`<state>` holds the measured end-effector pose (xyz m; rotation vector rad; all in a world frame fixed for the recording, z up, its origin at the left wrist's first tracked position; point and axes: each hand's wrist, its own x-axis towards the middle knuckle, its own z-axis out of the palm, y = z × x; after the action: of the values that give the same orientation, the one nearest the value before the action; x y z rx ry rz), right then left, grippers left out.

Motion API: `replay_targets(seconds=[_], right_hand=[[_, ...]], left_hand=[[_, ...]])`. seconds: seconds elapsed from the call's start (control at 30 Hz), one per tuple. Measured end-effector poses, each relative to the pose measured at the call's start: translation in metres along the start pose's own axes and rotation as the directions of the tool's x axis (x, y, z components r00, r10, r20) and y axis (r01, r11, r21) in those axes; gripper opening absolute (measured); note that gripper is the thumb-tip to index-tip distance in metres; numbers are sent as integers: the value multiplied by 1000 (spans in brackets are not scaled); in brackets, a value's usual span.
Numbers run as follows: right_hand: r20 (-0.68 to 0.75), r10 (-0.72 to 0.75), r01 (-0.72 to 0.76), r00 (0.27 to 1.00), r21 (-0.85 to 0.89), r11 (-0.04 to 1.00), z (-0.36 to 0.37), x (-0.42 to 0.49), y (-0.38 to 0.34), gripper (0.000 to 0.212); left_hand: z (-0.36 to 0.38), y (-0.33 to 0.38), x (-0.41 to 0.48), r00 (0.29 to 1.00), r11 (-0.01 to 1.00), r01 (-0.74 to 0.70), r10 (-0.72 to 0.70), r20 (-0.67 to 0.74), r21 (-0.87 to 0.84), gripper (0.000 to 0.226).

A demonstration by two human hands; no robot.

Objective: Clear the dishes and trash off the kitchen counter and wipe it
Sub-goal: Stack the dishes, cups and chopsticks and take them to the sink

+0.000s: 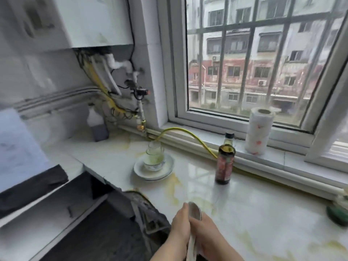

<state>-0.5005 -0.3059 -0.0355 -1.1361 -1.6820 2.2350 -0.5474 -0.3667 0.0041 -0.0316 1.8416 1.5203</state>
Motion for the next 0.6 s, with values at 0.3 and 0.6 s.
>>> replay_targets(seconds=[0.3, 0.6], right_hand=[[56, 105, -103, 993, -49, 994, 76, 20, -23, 20], [57, 147, -158, 987, 403, 901, 88, 99, -66, 17]], left_hand=[[-78, 12, 30, 996, 999, -44, 46, 79, -23, 34], [-112, 50, 96, 993, 992, -74, 64, -95, -102, 25]])
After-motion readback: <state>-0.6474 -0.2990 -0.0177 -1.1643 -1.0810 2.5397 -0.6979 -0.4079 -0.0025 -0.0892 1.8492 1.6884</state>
